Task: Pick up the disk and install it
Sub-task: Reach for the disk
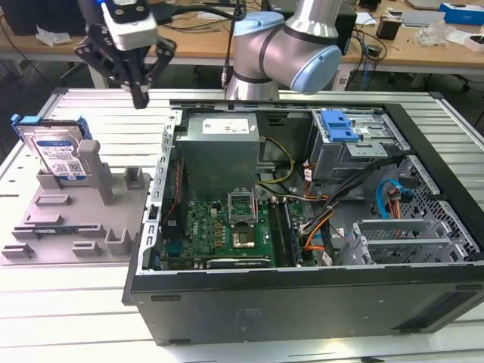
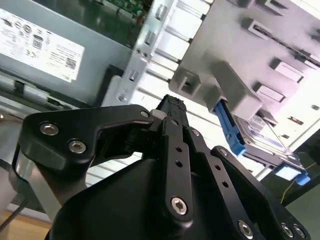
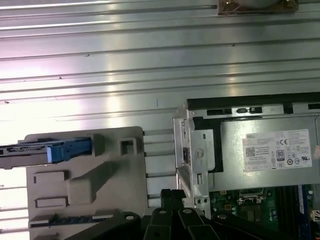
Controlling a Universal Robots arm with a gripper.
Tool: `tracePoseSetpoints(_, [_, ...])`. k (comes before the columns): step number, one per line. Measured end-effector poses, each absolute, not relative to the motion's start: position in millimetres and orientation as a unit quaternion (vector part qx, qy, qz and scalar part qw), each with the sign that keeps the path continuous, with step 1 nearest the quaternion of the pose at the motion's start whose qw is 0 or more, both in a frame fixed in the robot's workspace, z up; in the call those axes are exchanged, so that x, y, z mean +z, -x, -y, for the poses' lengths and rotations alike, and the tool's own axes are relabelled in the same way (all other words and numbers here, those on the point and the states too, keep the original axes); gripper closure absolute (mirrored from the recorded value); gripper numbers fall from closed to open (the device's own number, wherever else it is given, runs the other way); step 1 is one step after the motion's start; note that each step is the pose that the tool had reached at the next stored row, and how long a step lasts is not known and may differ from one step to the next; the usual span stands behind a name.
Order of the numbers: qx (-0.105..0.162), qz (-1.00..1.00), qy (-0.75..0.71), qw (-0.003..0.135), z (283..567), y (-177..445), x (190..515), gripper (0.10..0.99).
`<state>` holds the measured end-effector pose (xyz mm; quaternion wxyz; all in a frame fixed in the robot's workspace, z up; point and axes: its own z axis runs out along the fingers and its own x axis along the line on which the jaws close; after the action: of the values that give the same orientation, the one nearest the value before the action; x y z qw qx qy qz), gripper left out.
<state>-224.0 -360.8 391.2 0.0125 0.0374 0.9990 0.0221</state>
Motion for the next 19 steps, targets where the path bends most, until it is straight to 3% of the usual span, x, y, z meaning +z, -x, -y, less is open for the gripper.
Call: tracePoseSetpoints(19, [0.022, -0.999, -0.037, 0.012, 334.0, 322.0, 384.0, 0.98])
